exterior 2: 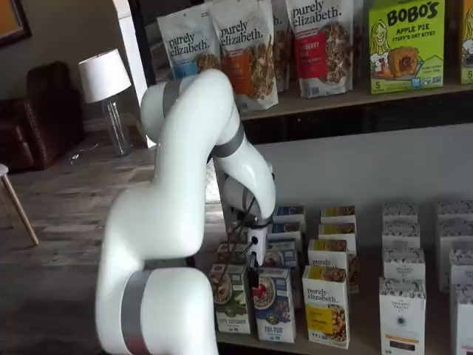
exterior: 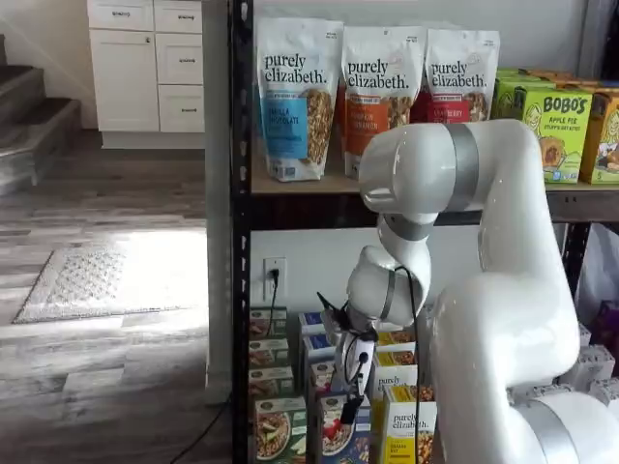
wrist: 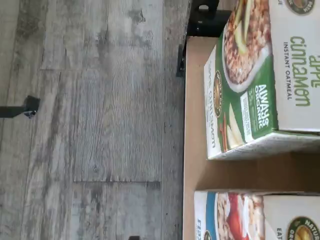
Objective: Pick up the blue and white box that is on the bottom shelf, the second box from the left
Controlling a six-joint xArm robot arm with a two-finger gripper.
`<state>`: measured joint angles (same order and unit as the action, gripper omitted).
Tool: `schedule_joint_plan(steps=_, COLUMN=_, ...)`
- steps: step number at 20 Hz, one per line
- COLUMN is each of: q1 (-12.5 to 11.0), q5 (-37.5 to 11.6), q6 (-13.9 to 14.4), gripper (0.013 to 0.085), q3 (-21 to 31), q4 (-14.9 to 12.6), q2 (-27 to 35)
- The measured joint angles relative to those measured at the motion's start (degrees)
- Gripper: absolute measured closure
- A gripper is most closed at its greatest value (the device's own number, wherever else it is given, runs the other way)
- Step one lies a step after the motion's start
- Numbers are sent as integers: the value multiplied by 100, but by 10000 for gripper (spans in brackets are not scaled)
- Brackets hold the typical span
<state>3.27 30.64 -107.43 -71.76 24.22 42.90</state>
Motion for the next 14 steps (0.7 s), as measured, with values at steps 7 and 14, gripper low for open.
schedule_joint_plan(steps=7, q1=25, q5=-131, q6=-215, gripper=130, q3=333, q4=262, q2=-282)
schedule_joint_plan(steps=14, q1=53, q5=-470, q6=-530, gripper=130, q3=546, q4=620, q2=-388)
